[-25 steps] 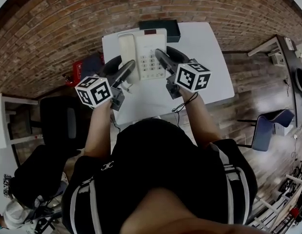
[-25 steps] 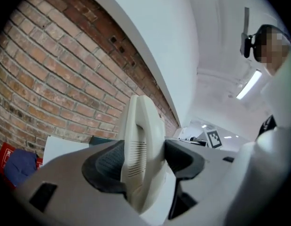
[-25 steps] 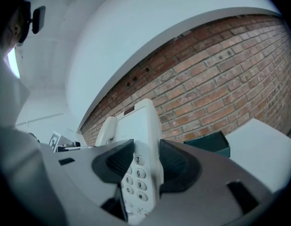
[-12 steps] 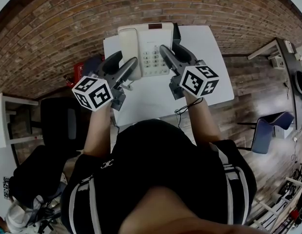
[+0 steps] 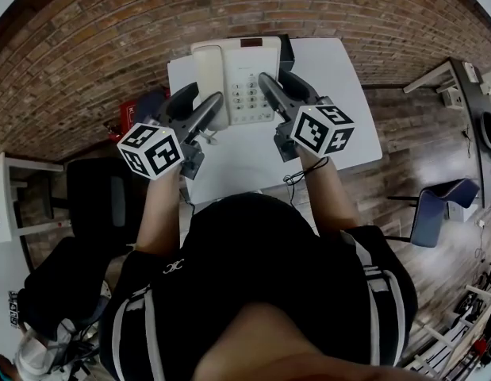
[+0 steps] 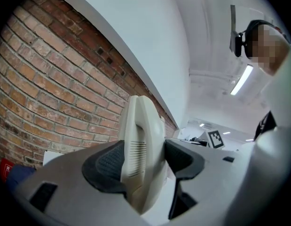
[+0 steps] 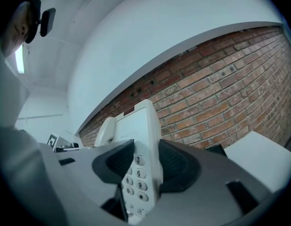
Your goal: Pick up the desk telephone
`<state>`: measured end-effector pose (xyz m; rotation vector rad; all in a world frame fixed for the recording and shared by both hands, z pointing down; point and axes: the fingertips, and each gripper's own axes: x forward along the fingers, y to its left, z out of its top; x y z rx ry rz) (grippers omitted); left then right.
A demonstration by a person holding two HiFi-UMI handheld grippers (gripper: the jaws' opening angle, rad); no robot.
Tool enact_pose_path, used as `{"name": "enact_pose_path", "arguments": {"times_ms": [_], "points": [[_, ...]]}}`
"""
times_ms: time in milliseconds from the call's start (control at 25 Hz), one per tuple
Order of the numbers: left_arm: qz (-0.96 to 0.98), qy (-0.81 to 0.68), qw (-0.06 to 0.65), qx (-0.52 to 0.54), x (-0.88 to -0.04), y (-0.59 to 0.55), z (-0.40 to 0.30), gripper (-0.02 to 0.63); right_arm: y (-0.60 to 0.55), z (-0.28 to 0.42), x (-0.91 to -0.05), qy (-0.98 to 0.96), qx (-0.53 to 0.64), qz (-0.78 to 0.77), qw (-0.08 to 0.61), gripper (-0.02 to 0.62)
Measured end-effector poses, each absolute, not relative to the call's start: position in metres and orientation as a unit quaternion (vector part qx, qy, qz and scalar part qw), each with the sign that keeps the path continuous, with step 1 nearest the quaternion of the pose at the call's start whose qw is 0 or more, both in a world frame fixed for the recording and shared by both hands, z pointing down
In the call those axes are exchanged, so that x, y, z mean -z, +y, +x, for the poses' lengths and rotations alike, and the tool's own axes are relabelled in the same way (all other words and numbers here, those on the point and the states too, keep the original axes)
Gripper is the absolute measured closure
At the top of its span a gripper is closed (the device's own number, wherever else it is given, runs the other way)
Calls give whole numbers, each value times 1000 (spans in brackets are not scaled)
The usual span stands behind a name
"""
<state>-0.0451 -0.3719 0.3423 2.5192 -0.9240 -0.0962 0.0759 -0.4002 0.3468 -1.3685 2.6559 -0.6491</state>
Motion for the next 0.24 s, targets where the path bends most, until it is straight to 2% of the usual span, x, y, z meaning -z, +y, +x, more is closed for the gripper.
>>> {"name": "enact_pose_path", "arguments": {"times_ms": [240], "points": [[914,-334,229,32,-341,-374,-43,334,-403,78,-345,868,213,-448,42,442]]}}
